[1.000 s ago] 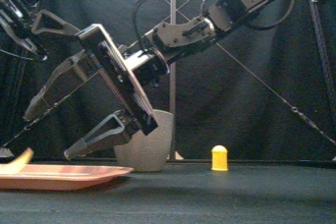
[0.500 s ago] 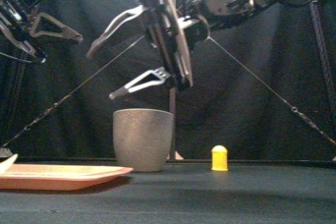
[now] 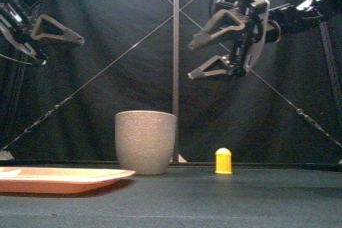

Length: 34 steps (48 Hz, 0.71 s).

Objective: Pick the chip then place it on the pink plate
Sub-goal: Drop chip on the pink plate and return to neutral

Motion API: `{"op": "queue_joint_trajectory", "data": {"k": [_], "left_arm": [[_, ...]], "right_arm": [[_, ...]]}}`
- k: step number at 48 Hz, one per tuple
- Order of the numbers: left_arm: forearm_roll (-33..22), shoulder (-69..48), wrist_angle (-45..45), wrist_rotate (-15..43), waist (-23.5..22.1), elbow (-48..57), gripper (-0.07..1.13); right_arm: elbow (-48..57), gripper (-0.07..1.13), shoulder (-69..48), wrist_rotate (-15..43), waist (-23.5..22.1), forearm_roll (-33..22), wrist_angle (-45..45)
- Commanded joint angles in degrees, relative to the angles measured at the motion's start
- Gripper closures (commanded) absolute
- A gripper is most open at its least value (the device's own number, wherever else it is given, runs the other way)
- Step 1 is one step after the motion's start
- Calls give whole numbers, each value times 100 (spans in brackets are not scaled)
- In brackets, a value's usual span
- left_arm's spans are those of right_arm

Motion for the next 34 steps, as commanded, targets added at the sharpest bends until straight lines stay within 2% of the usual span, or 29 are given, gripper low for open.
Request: {"op": "queue_joint_trajectory", "data": {"k": [1, 11, 23, 34], "left_arm": [[18, 9, -53, 0, 97, -88, 98], [26, 9, -53, 0, 105, -79, 98], [0, 9, -53, -9, 114, -79, 98], [-229, 9, -88, -44, 123, 44, 98]], "right_arm": [[211, 8, -694, -149, -264, -316, -79], [492, 8, -1538, -343, -325, -932, -114], [888, 8, -2127, -413, -316, -466, -132], [976, 8, -2391, -510, -316, -650, -185]]}}
